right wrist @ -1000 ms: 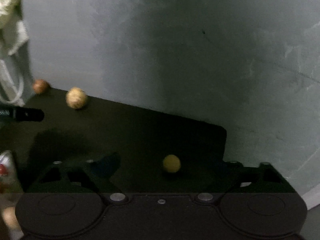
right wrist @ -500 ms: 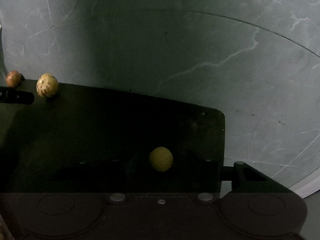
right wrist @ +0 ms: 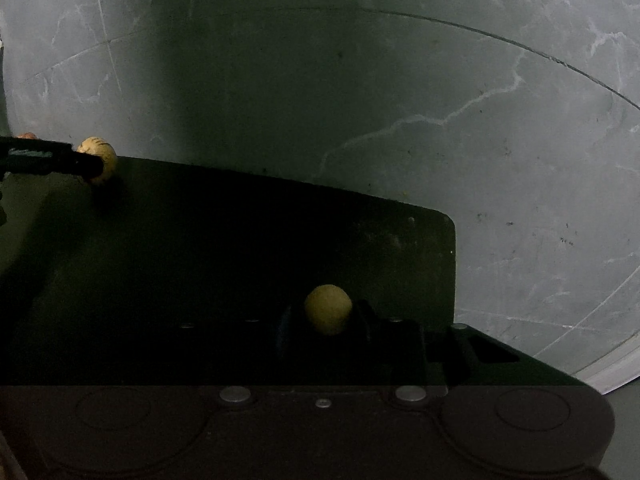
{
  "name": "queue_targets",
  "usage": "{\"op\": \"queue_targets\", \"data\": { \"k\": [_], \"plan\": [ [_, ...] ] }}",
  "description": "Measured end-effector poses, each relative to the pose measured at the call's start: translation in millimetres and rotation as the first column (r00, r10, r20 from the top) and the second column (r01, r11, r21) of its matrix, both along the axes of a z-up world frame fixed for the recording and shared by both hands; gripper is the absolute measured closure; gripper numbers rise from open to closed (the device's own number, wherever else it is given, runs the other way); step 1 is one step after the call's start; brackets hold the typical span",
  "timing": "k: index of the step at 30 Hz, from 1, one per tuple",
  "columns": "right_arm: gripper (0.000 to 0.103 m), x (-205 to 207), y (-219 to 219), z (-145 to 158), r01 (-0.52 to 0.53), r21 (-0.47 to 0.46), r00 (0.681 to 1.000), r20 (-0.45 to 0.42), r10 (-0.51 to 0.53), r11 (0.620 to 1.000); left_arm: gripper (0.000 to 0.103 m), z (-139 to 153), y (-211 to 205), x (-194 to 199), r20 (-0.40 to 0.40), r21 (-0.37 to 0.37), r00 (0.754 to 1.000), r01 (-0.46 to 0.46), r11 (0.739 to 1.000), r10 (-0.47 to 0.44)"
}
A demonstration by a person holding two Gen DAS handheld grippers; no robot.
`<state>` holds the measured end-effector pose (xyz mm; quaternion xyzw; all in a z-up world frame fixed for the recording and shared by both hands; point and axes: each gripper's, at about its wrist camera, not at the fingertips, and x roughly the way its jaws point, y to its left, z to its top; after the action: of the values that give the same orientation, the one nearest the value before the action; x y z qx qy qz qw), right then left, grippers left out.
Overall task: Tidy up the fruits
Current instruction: 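Grasp the striped fruit with the left tool while the right tool grasps the small tan fruit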
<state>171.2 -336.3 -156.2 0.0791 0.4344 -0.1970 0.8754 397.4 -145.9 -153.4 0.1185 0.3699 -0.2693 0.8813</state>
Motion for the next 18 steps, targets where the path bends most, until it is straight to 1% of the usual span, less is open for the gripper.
{"op": "queue_targets", "data": {
  "k": [1,2,4,5,6,9,16,18],
  "plan": [
    [0.073,0,0,0,-0.001,-0.002,1.000,0.000,0.001,1.000,0.001,-1,-3,2,0.005,0.004,1.000,0.005,1.000,-0.005],
    [0.075,1,0,0,-0.004,-0.005,1.000,-0.001,0.004,1.000,0.001,-2,-6,4,0.012,0.007,1.000,0.010,1.000,-0.010],
    [0.075,2,0,0,-0.007,-0.009,1.000,-0.003,0.007,1.000,0.014,-6,-12,7,0.021,0.027,0.999,0.025,0.999,-0.026],
    [0.075,2,0,0,-0.008,-0.009,1.000,-0.004,0.008,1.000,0.029,-8,-15,10,0.013,0.044,0.999,0.034,0.998,-0.035],
    [0.075,3,0,0,-0.007,-0.009,1.000,-0.004,0.007,1.000,0.038,-11,-18,12,-0.001,0.059,0.999,0.039,0.997,-0.039],
    [0.075,4,0,0,-0.012,-0.002,1.000,-0.003,0.012,1.000,0.048,-17,-19,16,-0.010,0.077,1.000,0.030,0.997,-0.029],
    [0.075,12,4,1,-0.035,0.003,0.999,0.001,0.035,0.999,0.050,-20,-11,14,0.015,0.069,0.999,0.051,0.996,-0.052],
    [0.075,14,5,2,-0.039,0.005,0.999,0.007,0.039,0.999,0.050,-20,-9,13,0.011,0.058,0.999,0.052,0.997,-0.053]
  ]
}}
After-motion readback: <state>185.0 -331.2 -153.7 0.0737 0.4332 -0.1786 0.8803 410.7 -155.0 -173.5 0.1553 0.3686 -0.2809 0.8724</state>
